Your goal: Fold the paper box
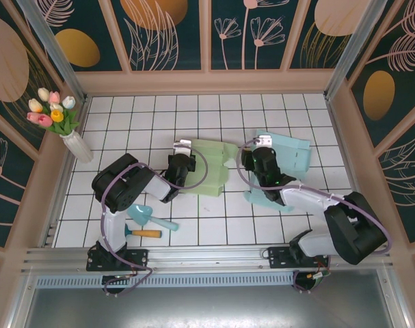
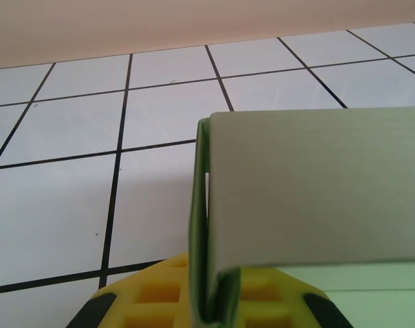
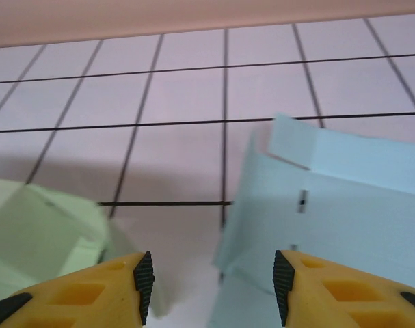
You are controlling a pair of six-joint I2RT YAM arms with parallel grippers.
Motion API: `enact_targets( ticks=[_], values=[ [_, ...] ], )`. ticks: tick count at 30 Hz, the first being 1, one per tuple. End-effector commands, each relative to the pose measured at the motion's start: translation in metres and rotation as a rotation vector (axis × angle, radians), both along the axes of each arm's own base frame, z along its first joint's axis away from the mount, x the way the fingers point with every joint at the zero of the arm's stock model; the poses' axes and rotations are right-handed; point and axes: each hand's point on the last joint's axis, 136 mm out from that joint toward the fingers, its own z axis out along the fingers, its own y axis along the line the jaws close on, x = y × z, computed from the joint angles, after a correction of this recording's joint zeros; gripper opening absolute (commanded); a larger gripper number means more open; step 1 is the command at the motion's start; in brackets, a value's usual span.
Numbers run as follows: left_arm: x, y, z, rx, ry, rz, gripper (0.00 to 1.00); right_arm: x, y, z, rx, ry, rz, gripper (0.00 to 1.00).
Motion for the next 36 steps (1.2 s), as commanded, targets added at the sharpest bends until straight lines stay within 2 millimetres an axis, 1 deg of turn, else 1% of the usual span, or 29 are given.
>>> enact_targets(
  ticks=[1,2,4,9,15,20,21,22,26,31,36],
  values=[
    [0.000,-0.003,-0.008,0.041,0.016,-0.029,0.10,0.003,-0.008,-0.008,-0.066,0.013,0.004,0.52],
    [0.000,-0.004,-0.008,0.042,0.017,-0.036,0.10,0.008,-0.015,-0.009,-0.064,0.019,-0.013,0.52],
    [-0.001,-0.005,-0.008,0.047,0.017,-0.044,0.10,0.011,-0.017,-0.011,-0.047,0.025,-0.011,0.52],
    [-0.002,-0.006,-0.008,0.047,0.012,-0.057,0.09,0.014,-0.008,-0.020,-0.036,0.052,0.042,0.52],
    [-0.004,-0.006,-0.008,0.048,0.009,-0.066,0.10,0.019,0.011,-0.031,-0.066,0.091,0.117,0.52],
    [-0.003,-0.006,-0.007,0.047,0.007,-0.065,0.09,0.017,0.031,-0.030,-0.109,0.079,0.189,0.52],
    [-0.003,-0.007,-0.007,0.049,0.008,-0.067,0.09,0.018,0.031,-0.030,-0.121,0.075,0.193,0.52],
    [-0.003,-0.007,-0.007,0.048,0.007,-0.068,0.09,0.016,0.038,-0.030,-0.131,0.073,0.214,0.52],
    [-0.003,-0.007,-0.007,0.049,0.009,-0.066,0.09,0.014,0.051,-0.033,-0.158,0.080,0.254,0.52],
    [-0.002,-0.007,-0.007,0.049,0.010,-0.066,0.09,0.013,0.060,-0.038,-0.179,0.088,0.281,0.52],
    [-0.002,-0.007,-0.008,0.051,0.011,-0.066,0.09,0.015,0.066,-0.039,-0.176,0.092,0.298,0.52]
  ],
)
